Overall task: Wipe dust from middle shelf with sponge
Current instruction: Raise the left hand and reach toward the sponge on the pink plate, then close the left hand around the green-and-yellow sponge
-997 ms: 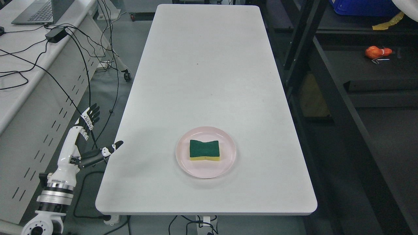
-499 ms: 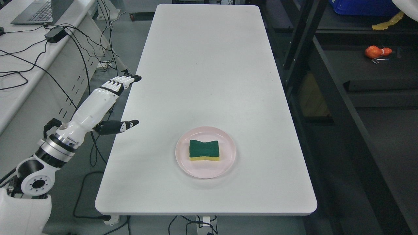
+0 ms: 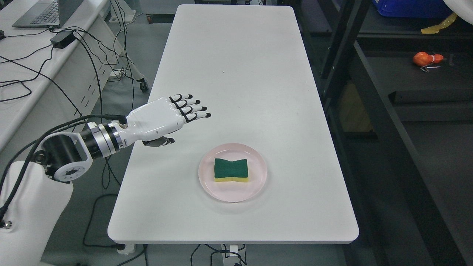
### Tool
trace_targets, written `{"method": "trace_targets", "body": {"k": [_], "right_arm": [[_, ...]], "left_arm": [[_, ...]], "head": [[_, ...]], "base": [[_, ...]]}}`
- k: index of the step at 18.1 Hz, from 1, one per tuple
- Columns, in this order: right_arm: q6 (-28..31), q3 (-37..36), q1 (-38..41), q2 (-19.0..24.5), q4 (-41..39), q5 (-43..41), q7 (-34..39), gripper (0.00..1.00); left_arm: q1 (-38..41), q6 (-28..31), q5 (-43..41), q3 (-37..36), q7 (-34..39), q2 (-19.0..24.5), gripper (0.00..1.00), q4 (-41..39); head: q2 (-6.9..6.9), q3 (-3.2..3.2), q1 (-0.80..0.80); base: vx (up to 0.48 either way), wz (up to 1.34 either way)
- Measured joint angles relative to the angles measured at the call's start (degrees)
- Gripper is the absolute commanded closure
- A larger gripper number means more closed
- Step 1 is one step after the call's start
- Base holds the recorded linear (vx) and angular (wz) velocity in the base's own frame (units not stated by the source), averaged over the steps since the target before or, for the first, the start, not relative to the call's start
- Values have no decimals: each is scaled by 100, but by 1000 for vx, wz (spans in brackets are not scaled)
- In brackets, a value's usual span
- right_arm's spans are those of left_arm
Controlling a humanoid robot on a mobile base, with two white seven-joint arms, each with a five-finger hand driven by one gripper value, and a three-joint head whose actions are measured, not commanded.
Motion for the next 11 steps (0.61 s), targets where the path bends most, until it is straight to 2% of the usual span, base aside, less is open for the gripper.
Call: {"method": "trace_targets", "body": {"k": [4, 11], "right_arm": [[-1, 0, 0, 0, 0, 0, 0, 0], [-1, 0, -1, 0, 0, 0, 0, 0]], "left_arm": [[-218, -21, -675, -650, -14, -114, 6, 97], [-338, -43, -1419, -1303, -23, -552, 8, 238]], "head": [[0, 0, 0], [0, 0, 0]], "base": [[0, 0], [0, 0]]}}
